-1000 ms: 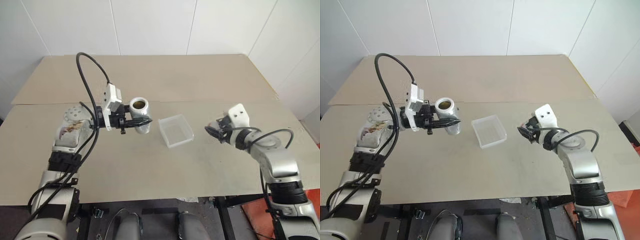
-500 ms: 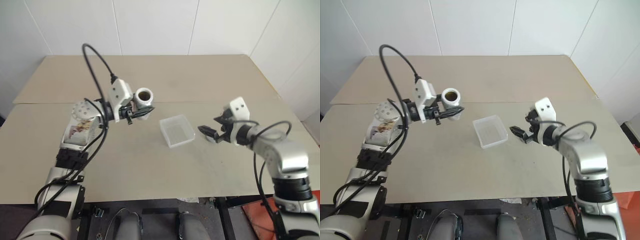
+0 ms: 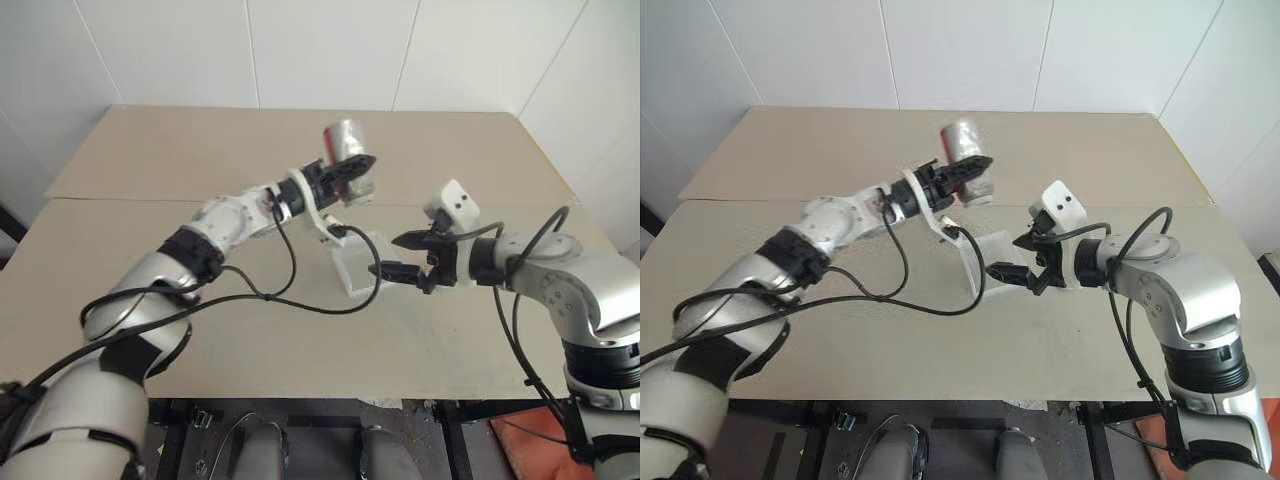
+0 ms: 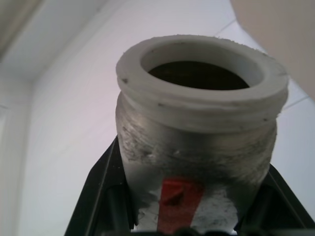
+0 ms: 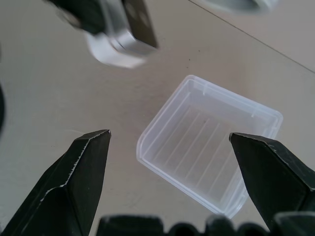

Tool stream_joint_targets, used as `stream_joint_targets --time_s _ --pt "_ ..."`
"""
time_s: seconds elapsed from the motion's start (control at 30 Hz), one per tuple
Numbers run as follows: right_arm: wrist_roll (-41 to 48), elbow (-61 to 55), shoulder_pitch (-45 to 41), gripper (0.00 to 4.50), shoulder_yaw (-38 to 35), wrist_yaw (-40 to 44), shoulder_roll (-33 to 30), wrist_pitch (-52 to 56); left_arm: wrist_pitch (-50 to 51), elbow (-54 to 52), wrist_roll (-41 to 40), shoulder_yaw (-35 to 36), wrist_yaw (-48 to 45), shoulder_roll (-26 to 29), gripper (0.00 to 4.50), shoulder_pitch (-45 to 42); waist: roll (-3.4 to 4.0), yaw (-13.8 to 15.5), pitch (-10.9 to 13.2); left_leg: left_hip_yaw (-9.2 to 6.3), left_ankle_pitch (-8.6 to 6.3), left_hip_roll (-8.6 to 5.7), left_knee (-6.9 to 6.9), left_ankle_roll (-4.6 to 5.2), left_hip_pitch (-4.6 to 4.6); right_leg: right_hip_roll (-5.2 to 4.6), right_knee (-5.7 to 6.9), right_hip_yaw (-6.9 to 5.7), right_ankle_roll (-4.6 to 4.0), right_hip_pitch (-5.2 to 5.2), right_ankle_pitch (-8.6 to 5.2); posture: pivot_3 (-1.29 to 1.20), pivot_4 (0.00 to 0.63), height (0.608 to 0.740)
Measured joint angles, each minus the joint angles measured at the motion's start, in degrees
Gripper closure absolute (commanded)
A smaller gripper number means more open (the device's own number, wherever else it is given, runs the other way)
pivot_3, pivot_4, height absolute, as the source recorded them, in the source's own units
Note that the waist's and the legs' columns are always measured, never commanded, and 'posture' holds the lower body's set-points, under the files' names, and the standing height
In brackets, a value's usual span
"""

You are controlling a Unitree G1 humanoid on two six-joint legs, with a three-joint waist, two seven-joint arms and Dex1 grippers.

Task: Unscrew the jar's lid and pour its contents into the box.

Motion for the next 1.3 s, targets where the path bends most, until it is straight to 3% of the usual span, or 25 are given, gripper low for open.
stream_joint_targets --time_s 0.27,0.5,0.63,0.77,0.93,1.0,1.13,1.3 --pt "2.18 -3.50 3.76 0.04 -1.50 1.56 -3.51 -0.23 2.62 13.07 6.90 -10.27 11.99 -4.90 2.57 -1.65 -0.03 -0.51 0.02 -0.01 0.00 -0.03 0.00 0.00 -0.06 0.00 0.14 0.05 0.00 -0.17 0.00 0.00 0.150 0.740" --pt "2.71 -5.07 4.18 0.04 -2.37 0.93 -3.51 -0.27 2.43 16.70 5.54 -10.55 13.67 -5.89 2.57 -3.45 -0.04 -0.31 0.02 -0.02 0.00 -0.09 0.02 0.00 -0.12 -0.06 0.20 0.04 0.00 -0.17 0.00 0.00 0.150 0.740" --pt "2.68 -5.05 4.18 0.04 -2.37 0.96 -3.51 -0.74 -0.52 16.74 0.83 -8.59 11.61 -5.55 2.57 -3.41 -0.04 -0.34 0.02 -0.03 0.00 -0.09 0.04 -0.01 -0.11 -0.07 0.21 0.04 0.00 -0.17 0.00 0.00 0.150 0.740" --pt "2.43 -4.84 4.16 0.04 -2.33 1.00 -3.70 -2.62 -9.89 15.93 -13.18 1.08 2.08 -2.69 2.57 -1.25 -0.02 -0.64 0.01 -0.02 0.01 -0.06 0.03 -0.01 -0.06 -0.06 0.21 0.05 -0.01 -0.17 0.00 0.00 0.150 0.740" --pt "1.92 -3.90 4.16 0.04 -2.18 1.08 -4.40 -4.86 -12.42 5.32 -45.20 22.35 -25.10 0.07 2.57 13.93 0.00 -0.96 0.00 -0.01 0.02 0.00 0.12 -0.04 -0.08 -0.07 0.30 0.03 -0.02 -0.16 0.02 0.00 0.150 0.740" --pt "1.45 -3.56 4.18 0.04 -1.95 1.10 -4.45 -5.58 -5.08 -3.59 -59.07 30.01 -37.11 -1.28 2.57 21.80 0.01 -1.00 0.00 -0.01 0.02 0.02 0.15 -0.04 -0.10 -0.07 0.30 0.02 -0.03 -0.14 0.02 0.00 0.150 0.740" --pt "1.26 -3.11 4.20 0.04 -1.64 1.11 -4.43 -6.92 15.33 -19.83 -78.05 41.26 -50.47 -3.21 2.57 30.57 0.00 -0.91 0.00 -0.11 0.02 0.01 0.22 -0.03 -0.06 -0.05 0.30 -0.03 -0.02 -0.03 0.02 0.00 0.150 0.740" --pt "0.72 -2.86 4.22 0.04 -0.44 1.16 -4.43 -7.62 33.93 -32.61 -91.69 50.65 -55.07 -5.34 2.57 36.12 0.01 -1.09 -0.01 -0.24 0.02 -0.02 0.22 -0.02 0.22 -0.04 0.22 -0.08 -0.01 0.31 0.02 0.00 0.150 0.740"
